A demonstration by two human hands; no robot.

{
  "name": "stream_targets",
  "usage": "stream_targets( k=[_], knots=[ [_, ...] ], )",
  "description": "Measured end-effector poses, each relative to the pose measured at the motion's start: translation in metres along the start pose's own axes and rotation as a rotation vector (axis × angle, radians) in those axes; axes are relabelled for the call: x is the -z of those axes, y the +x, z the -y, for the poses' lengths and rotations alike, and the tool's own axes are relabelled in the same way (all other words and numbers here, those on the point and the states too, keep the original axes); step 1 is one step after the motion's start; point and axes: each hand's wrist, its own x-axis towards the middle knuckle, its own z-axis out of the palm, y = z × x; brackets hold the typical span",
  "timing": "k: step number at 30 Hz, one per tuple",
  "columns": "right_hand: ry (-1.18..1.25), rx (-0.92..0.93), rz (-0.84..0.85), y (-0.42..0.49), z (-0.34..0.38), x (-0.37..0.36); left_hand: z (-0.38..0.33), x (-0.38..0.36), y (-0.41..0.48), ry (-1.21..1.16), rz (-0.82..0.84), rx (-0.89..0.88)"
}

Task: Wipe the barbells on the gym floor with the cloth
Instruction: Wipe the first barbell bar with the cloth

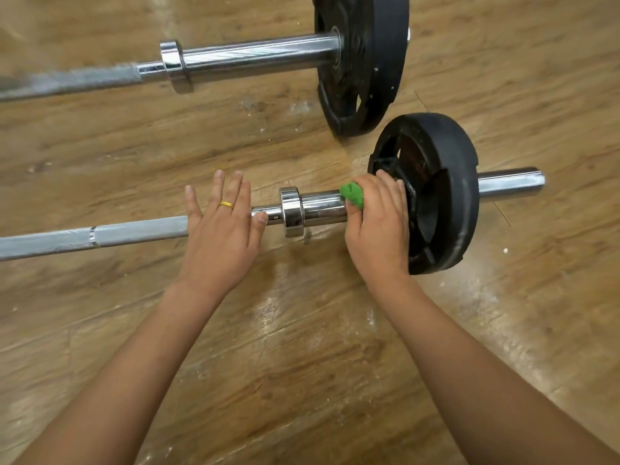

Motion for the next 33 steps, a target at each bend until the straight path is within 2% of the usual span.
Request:
stream_targets(
  k=[3, 7, 12, 16, 21, 23, 27, 33],
  knots=[
    [0.008, -0.065, -0.006, -0.002, 0.022, -0.012, 0.001, -0.001, 0.006, 0.007, 0.011, 0.002],
    [-0.014, 0.093, 0.102, 0.004, 0.008, -0.009, 0.002, 0.002, 0.012, 0.017, 0.036, 0.007],
    [0.008, -0.097, -0.032, 0.013, 0.014, -0.014, 0.003, 0.005, 0.02, 0.008, 0.093, 0.027],
    [-0.019, 0.057, 0.095, 0.016, 0.002, -0.007, 0.003, 0.006, 0.022, 0.003, 0.092, 0.022],
    [-0.034, -0.107, 0.01, 0.024, 0.015, -0.01, 0.003, 0.006, 0.025, 0.016, 0.105, 0.019],
    [-0.018, -0.089, 0.02, 0.017, 0.02, -0.013, 0.002, 0.008, 0.024, 0.021, 0.106, 0.022],
    [-0.021, 0.042, 0.156, 0.012, 0.001, 0.002, 0.0, 0.008, 0.016, 0.02, 0.111, 0.025],
    [0.019, -0.064, 0.142, -0.006, 0.019, 0.006, -0.004, 0.004, 0.0, 0.014, 0.072, 0.016]
  ],
)
